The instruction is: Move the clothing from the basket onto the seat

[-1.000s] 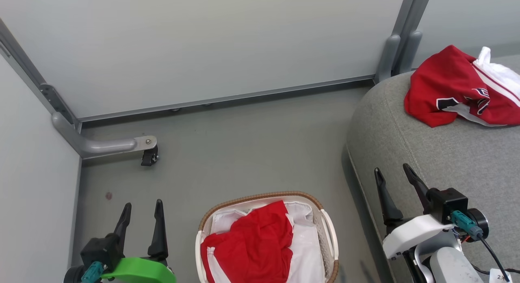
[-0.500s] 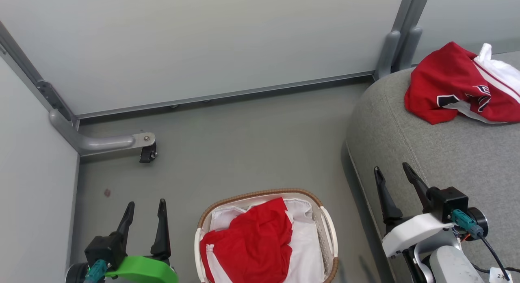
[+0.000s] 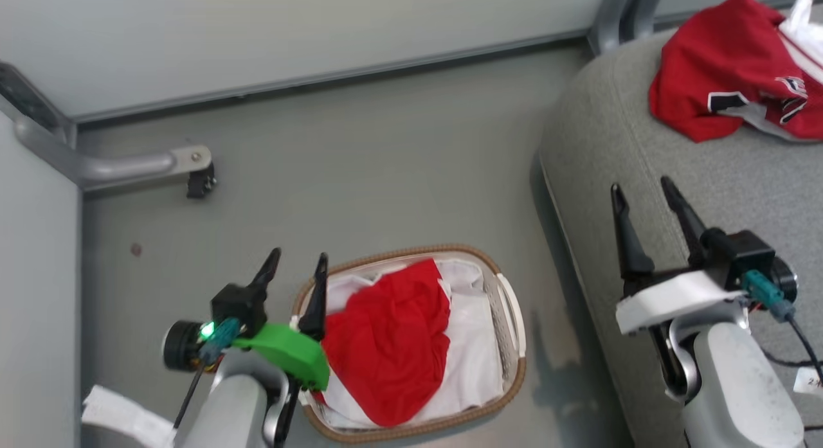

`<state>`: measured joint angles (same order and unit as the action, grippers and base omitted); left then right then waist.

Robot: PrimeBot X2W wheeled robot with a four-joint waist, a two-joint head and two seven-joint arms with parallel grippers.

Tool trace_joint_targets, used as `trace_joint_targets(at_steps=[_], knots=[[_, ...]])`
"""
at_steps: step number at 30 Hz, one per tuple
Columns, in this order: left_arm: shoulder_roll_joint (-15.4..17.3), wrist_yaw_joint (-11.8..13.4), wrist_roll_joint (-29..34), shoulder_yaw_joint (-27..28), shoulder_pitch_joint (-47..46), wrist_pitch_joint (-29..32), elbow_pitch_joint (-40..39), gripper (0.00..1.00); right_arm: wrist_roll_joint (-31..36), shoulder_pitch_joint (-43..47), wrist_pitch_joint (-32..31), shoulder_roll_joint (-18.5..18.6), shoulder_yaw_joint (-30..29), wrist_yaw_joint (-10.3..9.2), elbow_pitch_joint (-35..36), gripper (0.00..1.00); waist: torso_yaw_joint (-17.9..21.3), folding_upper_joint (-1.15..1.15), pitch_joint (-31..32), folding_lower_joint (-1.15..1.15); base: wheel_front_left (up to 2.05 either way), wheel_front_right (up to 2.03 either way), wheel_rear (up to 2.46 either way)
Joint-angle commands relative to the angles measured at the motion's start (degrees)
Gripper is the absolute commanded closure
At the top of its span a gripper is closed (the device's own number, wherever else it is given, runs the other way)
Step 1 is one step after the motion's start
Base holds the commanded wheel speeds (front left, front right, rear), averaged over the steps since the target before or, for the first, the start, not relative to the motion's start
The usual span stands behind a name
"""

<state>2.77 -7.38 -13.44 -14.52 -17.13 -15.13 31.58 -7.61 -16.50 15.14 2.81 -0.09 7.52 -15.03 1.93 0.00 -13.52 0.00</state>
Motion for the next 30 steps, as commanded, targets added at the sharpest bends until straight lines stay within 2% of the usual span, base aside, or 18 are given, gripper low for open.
trace_joint_targets(at_steps=[1, 9, 15, 30], knots=[[0.2, -0.2, -0.2, -1.5, -3.2, 0.0, 2.1, 0.00, 0.5, -1.8, 0.0, 0.2, -0.4, -0.06, 0.8, 0.00, 3.0, 0.00, -8.7, 0.00, 0.00, 0.00, 0.00], [0.3, -0.2, -1.3, -11.3, -14.9, 0.0, 13.7, 0.00, -0.5, -8.4, 0.0, 0.1, 0.0, -0.06, 5.0, 0.00, 7.5, 0.00, -21.8, 0.00, 0.00, 0.00, 0.00], [0.3, -0.2, -2.1, -18.9, -21.5, 1.2, 22.6, 0.00, -1.6, -11.9, 0.0, 0.1, 0.9, -0.06, 8.4, 0.00, 10.3, 0.00, -29.4, 0.00, 0.00, 0.00, 0.00], [0.4, -0.2, -2.3, -27.6, -31.9, 1.1, 33.9, 0.00, -5.0, -15.8, 0.0, 0.1, 4.6, -0.06, 13.1, 0.00, 16.5, 0.00, -40.2, 0.00, 0.00, 0.00, 0.00]])
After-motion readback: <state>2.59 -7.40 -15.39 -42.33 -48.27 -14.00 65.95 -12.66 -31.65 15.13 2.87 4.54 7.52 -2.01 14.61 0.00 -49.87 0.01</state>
